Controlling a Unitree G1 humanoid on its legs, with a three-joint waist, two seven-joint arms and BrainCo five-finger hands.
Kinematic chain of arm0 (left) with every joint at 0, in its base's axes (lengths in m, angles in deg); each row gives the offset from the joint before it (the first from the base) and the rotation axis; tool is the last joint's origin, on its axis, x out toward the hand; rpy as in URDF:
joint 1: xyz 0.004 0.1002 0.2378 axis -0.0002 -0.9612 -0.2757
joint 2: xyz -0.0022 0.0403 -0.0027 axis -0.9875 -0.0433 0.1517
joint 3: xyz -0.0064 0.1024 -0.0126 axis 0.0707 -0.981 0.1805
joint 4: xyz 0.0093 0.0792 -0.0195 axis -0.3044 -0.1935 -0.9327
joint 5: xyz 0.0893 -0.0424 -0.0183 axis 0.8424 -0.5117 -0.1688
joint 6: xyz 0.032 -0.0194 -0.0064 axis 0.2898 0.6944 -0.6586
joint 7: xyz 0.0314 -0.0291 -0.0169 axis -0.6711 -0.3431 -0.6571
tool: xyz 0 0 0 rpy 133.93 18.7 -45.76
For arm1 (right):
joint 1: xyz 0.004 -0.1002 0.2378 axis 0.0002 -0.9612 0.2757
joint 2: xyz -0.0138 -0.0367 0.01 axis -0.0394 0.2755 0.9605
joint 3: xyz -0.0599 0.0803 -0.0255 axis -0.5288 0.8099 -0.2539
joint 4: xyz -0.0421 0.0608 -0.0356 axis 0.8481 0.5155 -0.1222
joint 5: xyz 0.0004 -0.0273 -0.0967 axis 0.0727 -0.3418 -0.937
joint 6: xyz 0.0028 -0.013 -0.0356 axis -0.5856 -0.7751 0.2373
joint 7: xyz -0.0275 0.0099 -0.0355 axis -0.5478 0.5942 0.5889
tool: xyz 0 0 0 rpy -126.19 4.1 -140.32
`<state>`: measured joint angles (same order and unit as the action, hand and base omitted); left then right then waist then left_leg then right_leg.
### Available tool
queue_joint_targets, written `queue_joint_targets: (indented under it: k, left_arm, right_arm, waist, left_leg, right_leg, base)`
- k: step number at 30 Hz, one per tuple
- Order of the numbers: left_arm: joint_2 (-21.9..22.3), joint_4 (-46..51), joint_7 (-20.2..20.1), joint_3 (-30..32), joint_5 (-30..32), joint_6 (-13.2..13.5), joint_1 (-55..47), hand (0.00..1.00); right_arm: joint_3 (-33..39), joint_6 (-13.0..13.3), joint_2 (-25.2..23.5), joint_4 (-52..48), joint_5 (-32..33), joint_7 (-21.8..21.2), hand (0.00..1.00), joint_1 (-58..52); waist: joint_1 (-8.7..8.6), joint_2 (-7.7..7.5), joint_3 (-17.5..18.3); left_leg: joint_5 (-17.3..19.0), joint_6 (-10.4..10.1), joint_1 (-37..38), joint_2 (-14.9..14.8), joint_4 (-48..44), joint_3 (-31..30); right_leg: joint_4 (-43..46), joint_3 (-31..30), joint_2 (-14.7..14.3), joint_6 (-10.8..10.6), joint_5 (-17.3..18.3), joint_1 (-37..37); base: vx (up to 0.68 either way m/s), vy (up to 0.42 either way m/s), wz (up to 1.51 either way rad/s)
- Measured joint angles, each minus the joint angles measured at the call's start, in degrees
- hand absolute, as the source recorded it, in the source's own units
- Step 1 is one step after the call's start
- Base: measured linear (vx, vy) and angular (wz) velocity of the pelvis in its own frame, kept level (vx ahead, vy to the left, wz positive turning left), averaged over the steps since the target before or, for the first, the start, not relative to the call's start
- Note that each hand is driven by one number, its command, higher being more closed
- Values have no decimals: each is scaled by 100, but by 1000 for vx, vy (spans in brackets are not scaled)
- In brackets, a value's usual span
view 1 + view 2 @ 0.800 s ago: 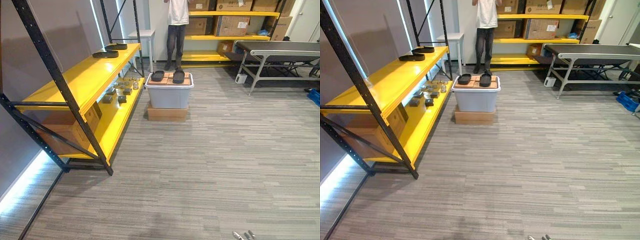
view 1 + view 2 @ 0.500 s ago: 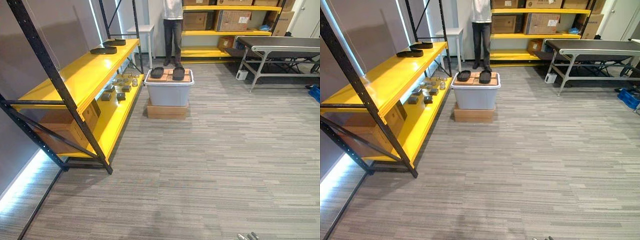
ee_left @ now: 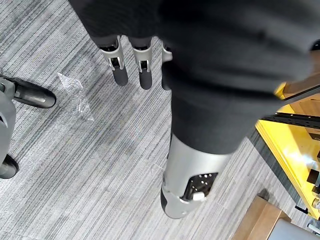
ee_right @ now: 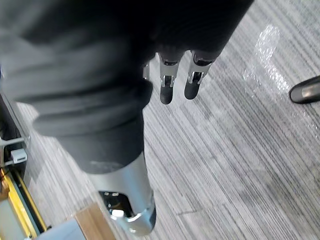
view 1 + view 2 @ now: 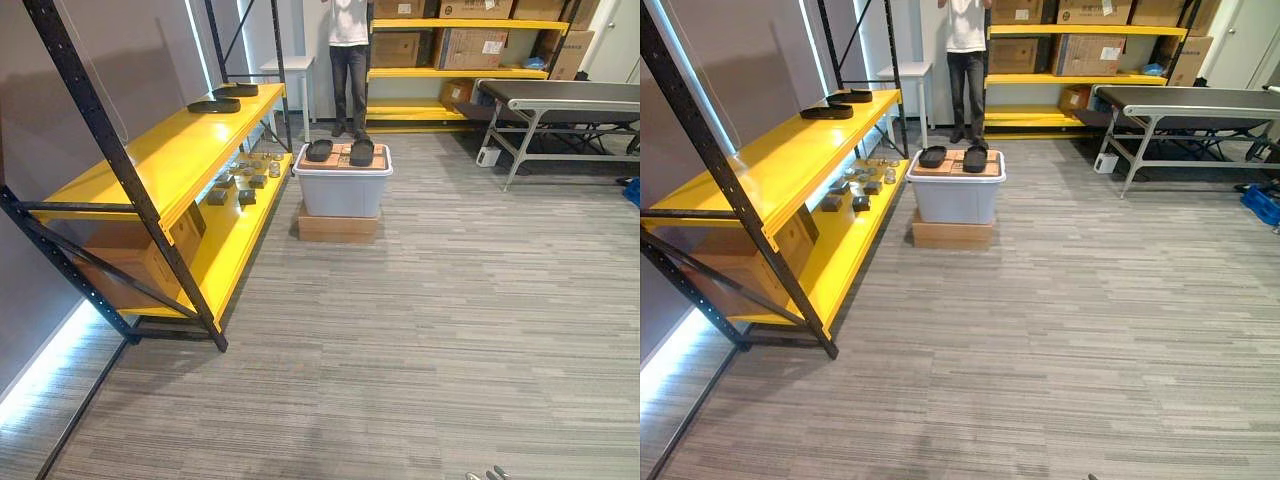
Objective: Walk over and take plastic housings, then place them on the shelf
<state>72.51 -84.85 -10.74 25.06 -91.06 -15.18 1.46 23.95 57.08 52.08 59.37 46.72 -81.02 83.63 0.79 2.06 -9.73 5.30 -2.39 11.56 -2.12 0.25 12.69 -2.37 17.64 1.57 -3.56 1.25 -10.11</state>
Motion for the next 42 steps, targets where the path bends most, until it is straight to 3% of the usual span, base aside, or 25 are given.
queue_joint_targets:
  k: [9, 20, 24, 28, 30, 34, 38, 40, 41, 42]
  left_arm:
    - [0, -12, -5, 1, -39, -35, -64, 0]
    - [79, -193, -5, 7, -44, -58, -232, 0]
    - [105, -183, -2, 7, -40, -21, -304, 0]
    - [131, -170, -3, 3, -45, -3, -278, 0]
    - [125, -169, -31, -3, -46, -29, -267, 0]
    - [116, -170, -36, -11, -38, -99, -185, 0]
    - [138, -171, -14, 7, -37, -249, -116, 0]
    - [202, -171, 46, 103, -38, -321, -132, 0]
    - [317, -173, 79, 249, -52, -392, -183, 0]
    - [434, -119, 78, 419, -53, -424, -192, 0]
  right_arm:
    - [260, -280, -117, 217, 324, -39, 0, -17]
    - [481, -320, -224, 268, 229, -106, 0, 23]
    - [474, -321, -205, 281, -30, -149, 0, 24]
    - [461, -320, -244, 286, -46, -158, 0, -15]
    - [460, -316, -301, 311, -48, -215, 0, -133]
    - [339, -322, -430, 308, -52, -276, 0, -472]
    - [458, -369, -567, 308, -65, -273, 0, -535]
    - [499, -436, -582, 300, -49, -256, 0, -568]
    - [611, -516, -573, 273, -46, -259, 0, -607]
    - [717, -542, -560, 230, -50, -267, 0, -572]
  waist:
    - [2, -22, 47]
    - [28, -16, 65]
    - [28, -26, 60]
    - [16, -99, -28]
    - [8, -100, -93]
    - [-12, -123, -188]
    - [-84, -223, -238]
    - [-147, -218, -206]
    - [-210, -122, -97]
    - [-247, -15, -53]
  left_leg:
    - [14, -19, 84, 2, 4, 0]
    - [15, -6, 74, 13, 3, 165]
    - [89, 114, 62, 8, -88, 302]
    - [173, 285, -36, 104, -280, 389]
    - [259, 431, -38, 151, -393, 331]
    - [470, 461, -94, 148, -621, 102]
    - [1008, 337, -252, 114, -1381, -192]
    - [1345, 207, -266, -11, -1809, -378]
    - [1535, 72, -369, -226, -2190, -488]
    - [1610, -95, -1034, -521, -3903, -501]
  right_leg:
    - [1, 4, 4, 11, -7, -84]
    - [-55, -285, -30, 179, -117, 15]
    - [109, -463, -32, 210, -113, 134]
    - [1723, -623, 258, 115, 466, 989]
    - [2399, -616, 428, -89, 665, 1281]
    - [2781, -602, 552, -111, 749, 1716]
    - [2822, -589, 811, -56, 716, 2163]
    - [3250, -451, 815, 198, 761, 2134]
    - [3324, -238, 712, 311, 1027, 2088]
    - [3375, -99, 552, 348, 1242, 2095]
  base:
    - [0, 0, 0]
    - [-16, -8, -9]
    - [-29, 7, -27]
    - [-67, 62, -15]
    - [-67, 74, 4]
    - [-71, 16, 30]
    - [37, -137, 38]
    - [189, -221, 52]
    - [386, -270, 62]
    - [413, -255, 45]
